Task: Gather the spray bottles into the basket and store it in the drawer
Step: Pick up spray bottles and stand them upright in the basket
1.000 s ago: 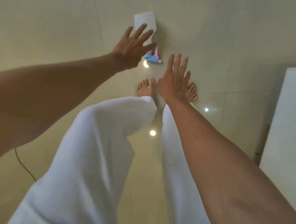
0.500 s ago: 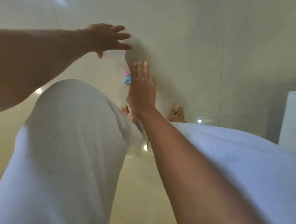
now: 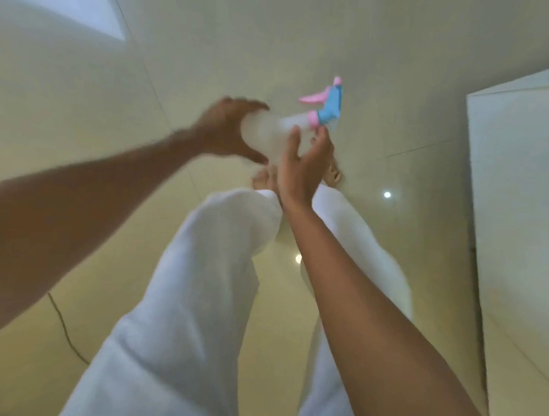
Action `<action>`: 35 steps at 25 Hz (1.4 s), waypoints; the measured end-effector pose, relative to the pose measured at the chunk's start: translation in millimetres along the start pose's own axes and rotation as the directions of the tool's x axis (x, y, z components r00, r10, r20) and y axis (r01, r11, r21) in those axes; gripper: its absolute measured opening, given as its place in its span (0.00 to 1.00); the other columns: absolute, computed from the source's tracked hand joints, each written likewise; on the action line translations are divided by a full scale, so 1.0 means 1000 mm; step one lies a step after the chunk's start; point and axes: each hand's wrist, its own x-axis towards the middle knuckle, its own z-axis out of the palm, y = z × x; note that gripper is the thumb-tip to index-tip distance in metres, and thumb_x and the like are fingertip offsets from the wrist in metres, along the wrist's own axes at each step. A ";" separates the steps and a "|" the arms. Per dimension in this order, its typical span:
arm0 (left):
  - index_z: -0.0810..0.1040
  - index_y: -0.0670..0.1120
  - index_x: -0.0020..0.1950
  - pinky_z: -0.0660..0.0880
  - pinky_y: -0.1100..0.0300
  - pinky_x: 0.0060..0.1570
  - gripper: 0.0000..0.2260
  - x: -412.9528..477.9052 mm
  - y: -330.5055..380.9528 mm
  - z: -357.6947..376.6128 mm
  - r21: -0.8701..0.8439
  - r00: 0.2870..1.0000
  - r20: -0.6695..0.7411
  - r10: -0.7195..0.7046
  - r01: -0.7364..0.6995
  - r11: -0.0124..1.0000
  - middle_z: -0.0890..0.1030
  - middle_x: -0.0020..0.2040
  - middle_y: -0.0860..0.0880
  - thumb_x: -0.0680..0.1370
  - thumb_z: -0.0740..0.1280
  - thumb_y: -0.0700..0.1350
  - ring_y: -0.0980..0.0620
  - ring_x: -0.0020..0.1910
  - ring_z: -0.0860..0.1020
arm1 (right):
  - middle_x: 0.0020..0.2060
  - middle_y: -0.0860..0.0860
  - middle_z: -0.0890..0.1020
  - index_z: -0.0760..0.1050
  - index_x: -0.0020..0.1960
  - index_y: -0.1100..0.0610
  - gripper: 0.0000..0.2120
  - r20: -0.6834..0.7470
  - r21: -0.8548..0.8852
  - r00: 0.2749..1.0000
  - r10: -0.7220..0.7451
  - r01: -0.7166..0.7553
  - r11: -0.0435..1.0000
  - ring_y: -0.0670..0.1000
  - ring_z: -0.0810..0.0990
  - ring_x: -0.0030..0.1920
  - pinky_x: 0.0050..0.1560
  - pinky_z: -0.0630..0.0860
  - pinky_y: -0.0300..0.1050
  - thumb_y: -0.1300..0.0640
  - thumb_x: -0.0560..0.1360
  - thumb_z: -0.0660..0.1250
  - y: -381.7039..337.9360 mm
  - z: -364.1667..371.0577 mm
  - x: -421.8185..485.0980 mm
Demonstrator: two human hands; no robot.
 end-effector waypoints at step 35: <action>0.63 0.43 0.76 0.78 0.45 0.58 0.29 -0.057 0.647 0.220 0.259 0.813 0.160 0.560 -0.582 0.771 0.76 0.67 0.40 0.78 0.70 0.42 0.39 0.61 0.79 | 0.53 0.55 0.84 0.79 0.59 0.66 0.14 -0.823 0.205 0.568 0.032 0.245 0.948 0.52 0.83 0.55 0.55 0.84 0.51 0.60 0.76 0.74 0.121 -0.583 0.023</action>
